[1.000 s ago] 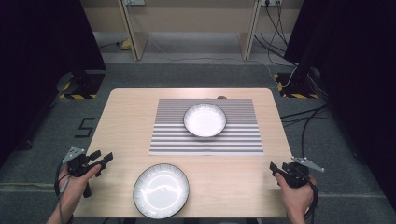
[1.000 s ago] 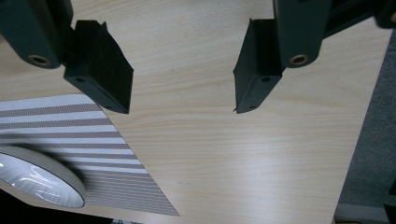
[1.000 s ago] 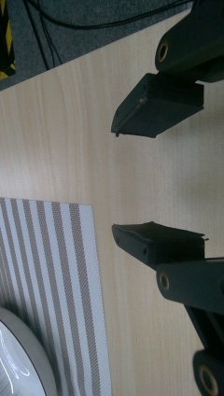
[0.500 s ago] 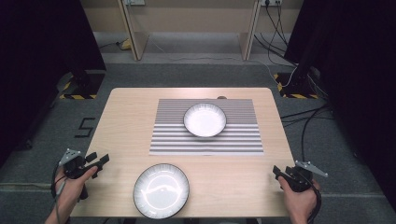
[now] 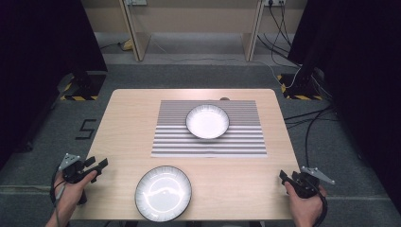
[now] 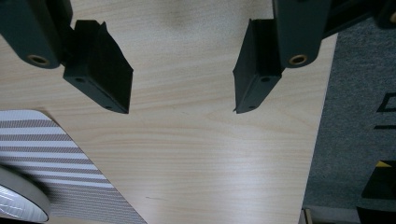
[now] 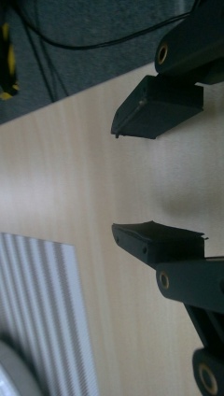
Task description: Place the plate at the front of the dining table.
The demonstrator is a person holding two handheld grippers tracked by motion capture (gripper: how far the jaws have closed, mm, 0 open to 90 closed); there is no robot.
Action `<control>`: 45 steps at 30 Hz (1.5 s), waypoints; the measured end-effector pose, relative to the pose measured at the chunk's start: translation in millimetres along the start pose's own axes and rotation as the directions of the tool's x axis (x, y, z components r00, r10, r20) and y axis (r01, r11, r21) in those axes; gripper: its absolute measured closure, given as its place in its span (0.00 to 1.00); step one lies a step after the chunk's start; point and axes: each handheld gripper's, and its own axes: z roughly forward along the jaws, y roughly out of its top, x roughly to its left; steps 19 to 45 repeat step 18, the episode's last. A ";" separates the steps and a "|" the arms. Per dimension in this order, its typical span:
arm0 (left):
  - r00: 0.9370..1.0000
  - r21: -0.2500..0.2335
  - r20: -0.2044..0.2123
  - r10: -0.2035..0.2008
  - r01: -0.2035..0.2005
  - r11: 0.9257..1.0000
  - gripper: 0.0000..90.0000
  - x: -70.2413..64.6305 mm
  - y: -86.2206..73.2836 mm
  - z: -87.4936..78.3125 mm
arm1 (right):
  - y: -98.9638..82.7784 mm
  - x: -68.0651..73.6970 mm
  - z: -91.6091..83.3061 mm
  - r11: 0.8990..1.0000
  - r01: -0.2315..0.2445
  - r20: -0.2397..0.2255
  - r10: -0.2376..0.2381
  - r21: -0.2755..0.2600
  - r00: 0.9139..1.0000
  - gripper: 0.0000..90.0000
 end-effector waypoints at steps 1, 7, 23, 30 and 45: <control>1.000 -0.002 0.000 0.001 -0.001 1.000 0.40 0.3 -0.6 -0.1 | 0.5 0.7 -1.4 1.000 0.003 0.001 -0.003 -0.017 1.000 0.51; 1.000 -0.019 -0.005 -0.007 0.006 1.000 0.40 1.4 -6.0 0.9 | 1.2 0.5 -1.5 1.000 0.006 0.004 -0.006 -0.026 1.000 0.51; 1.000 -0.030 0.025 0.004 -0.003 1.000 0.41 -8.8 3.2 2.1 | 3.1 2.4 -2.5 0.999 0.000 -0.002 0.000 -0.033 1.000 0.50; 1.000 -0.030 0.025 0.004 -0.003 1.000 0.41 -8.8 3.2 2.1 | 3.1 2.4 -2.5 0.999 0.000 -0.002 0.000 -0.033 1.000 0.50; 1.000 -0.030 0.025 0.004 -0.003 1.000 0.41 -8.8 3.2 2.1 | 3.1 2.4 -2.5 0.999 0.000 -0.002 0.000 -0.033 1.000 0.50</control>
